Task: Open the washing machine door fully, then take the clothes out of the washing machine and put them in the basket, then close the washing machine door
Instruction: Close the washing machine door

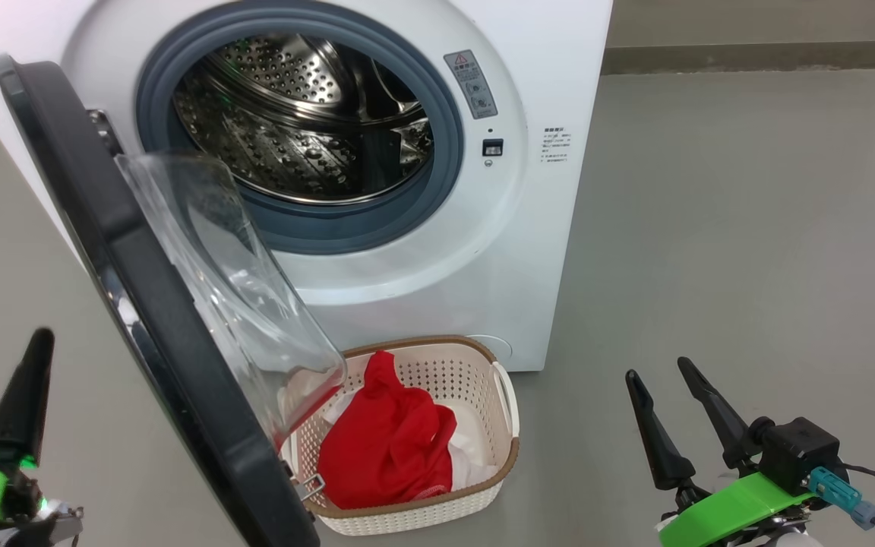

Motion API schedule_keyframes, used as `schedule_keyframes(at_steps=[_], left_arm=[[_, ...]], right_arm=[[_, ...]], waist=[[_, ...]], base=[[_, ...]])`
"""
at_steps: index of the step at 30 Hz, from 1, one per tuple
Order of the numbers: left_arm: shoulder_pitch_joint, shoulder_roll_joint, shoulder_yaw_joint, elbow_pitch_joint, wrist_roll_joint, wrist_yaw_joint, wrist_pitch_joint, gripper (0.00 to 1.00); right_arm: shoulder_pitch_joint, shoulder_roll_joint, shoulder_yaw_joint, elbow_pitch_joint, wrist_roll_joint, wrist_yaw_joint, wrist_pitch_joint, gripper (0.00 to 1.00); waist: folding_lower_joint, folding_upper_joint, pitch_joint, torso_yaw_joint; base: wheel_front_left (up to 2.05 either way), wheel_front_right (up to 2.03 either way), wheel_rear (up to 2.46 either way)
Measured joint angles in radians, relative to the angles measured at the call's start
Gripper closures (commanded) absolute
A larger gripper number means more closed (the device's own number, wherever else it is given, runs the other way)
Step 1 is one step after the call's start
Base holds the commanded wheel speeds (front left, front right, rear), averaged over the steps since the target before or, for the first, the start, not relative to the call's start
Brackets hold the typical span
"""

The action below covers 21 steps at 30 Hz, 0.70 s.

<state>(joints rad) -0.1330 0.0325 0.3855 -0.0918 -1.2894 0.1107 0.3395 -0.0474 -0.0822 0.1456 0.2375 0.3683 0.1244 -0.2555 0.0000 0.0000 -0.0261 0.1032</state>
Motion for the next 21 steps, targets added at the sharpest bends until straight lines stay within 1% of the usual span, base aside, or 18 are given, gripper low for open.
schedule_keyframes(at_steps=[2, 5, 7, 10, 13, 21], left_arm=[[0.000, 0.000, -0.003, -0.057, -0.069, 0.037, 0.033, 1.00], [0.005, 0.000, -0.025, -0.130, -0.127, 0.080, 0.061, 1.00], [0.014, 0.000, -0.045, -0.167, -0.154, 0.103, 0.074, 1.00], [0.025, 0.000, -0.075, -0.204, -0.201, 0.126, 0.074, 1.00], [0.045, 0.001, -0.098, -0.226, -0.226, 0.137, 0.063, 1.00], [0.056, 0.004, -0.146, -0.230, -0.246, 0.137, 0.028, 1.00]], right_arm=[[0.000, 0.001, 0.000, -0.001, 0.000, 0.000, 0.000, 0.00], [0.000, 0.004, 0.000, -0.002, 0.000, 0.000, 0.000, 0.00], [0.000, 0.004, 0.000, -0.002, 0.000, 0.000, 0.000, 0.00], [0.000, 0.004, 0.000, -0.002, 0.000, 0.000, 0.000, 0.00], [0.000, 0.004, 0.000, -0.003, 0.000, 0.000, 0.000, 0.00], [0.000, 0.003, 0.001, -0.003, 0.000, 0.000, 0.000, 0.00]], waist=[[0.0000, 0.0000, 0.001, -0.003], [0.0000, 0.0000, 0.004, -0.008], [0.0000, 0.0000, 0.006, -0.011], [0.0000, 0.0000, 0.009, -0.016], [0.0000, 0.0000, 0.011, -0.023], [0.0000, 0.0000, 0.018, -0.053]], base=[[0.00, 0.00, 0.00], [0.00, 0.00, 0.00], [0.00, 0.00, 0.00], [0.00, 0.00, 0.00], [0.00, 0.00, 0.00], [0.00, 0.00, 0.00]])
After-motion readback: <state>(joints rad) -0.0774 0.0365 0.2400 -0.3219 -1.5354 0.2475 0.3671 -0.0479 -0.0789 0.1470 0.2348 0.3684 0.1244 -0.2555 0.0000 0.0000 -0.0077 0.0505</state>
